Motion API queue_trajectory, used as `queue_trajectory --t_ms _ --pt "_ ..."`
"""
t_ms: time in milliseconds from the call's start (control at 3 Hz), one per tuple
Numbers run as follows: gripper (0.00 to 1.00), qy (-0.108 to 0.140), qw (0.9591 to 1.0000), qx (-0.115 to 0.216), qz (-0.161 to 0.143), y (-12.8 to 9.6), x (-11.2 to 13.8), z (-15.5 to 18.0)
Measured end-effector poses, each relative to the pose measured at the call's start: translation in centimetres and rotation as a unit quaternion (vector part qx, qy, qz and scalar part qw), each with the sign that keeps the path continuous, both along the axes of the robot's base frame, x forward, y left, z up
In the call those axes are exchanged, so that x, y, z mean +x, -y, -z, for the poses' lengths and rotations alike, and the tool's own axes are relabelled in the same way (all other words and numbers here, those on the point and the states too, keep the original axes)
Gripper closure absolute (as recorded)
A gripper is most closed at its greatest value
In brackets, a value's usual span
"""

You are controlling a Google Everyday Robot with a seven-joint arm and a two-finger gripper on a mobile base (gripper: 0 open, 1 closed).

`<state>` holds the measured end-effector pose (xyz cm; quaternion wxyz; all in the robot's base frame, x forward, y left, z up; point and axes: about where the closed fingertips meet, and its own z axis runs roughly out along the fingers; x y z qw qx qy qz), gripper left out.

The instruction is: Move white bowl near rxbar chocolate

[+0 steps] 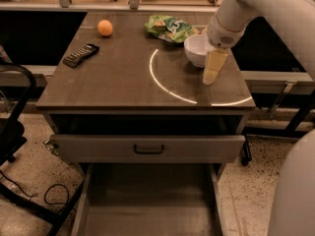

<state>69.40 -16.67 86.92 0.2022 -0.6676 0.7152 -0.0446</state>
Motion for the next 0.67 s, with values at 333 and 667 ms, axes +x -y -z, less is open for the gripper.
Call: queue_trajectory --t_ms 333,667 --pt "0.16 -0.031 0.9994 0.010 -0.011 -0.37 -0.10 2.13" --pt "0.47 -0.036 0.9992 0.011 -0.013 -0.59 -0.03 2.73"
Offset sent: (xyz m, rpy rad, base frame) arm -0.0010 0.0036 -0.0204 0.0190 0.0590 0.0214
